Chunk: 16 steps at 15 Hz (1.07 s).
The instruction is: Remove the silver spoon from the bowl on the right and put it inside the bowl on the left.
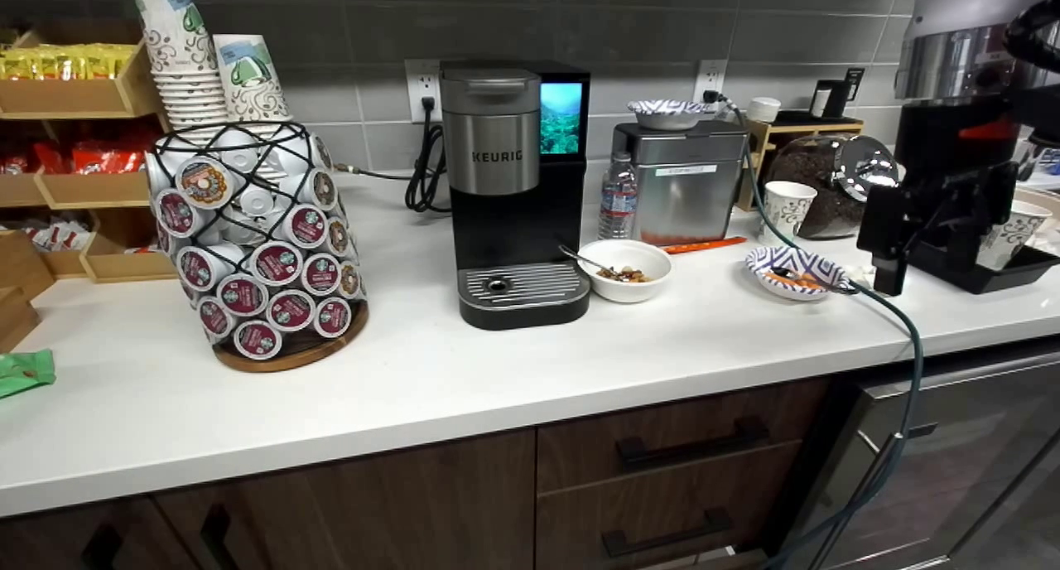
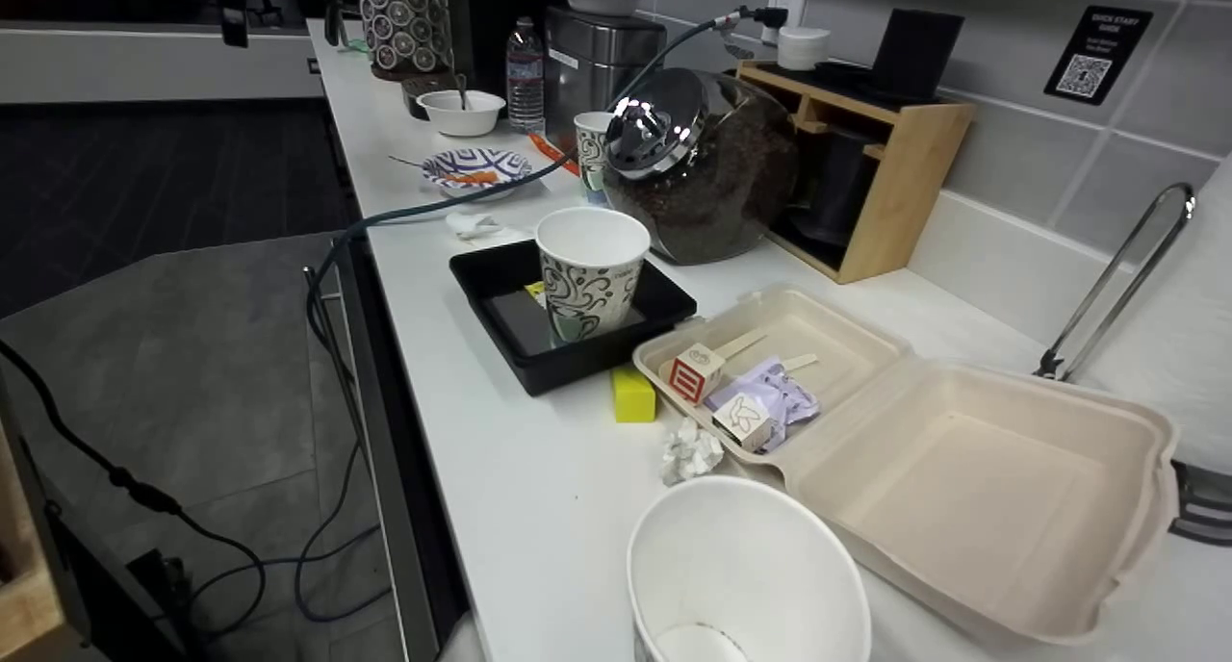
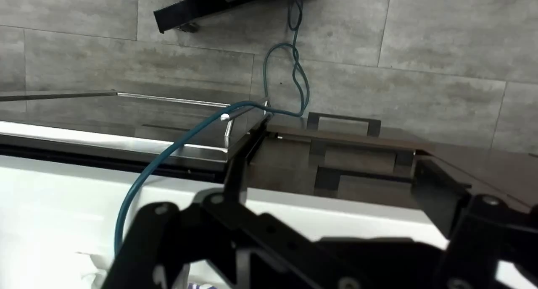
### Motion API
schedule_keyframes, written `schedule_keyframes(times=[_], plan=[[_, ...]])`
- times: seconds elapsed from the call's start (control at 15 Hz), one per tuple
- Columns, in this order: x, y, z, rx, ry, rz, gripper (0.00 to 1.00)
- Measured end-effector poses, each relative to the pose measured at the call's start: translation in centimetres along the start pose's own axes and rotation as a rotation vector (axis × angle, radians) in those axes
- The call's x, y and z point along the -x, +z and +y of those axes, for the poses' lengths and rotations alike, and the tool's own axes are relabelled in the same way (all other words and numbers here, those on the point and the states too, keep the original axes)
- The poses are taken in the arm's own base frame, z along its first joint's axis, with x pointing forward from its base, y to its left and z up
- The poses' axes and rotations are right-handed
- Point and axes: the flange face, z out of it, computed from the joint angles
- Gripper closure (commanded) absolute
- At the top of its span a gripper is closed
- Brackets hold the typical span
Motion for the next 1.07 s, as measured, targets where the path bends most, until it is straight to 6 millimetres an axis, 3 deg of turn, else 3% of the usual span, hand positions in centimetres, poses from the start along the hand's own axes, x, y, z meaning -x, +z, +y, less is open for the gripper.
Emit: schedule_keyframes(times=[0.53,0.73,1.07], plan=[[-8.8,-2.1,12.7,-0.092,0.178,0.032,0.0],[-11.9,-0.6,14.5,-0.09,0.196,0.009,0.0],[-15.9,4.5,14.7,-0.076,0.235,-0.072,0.0]])
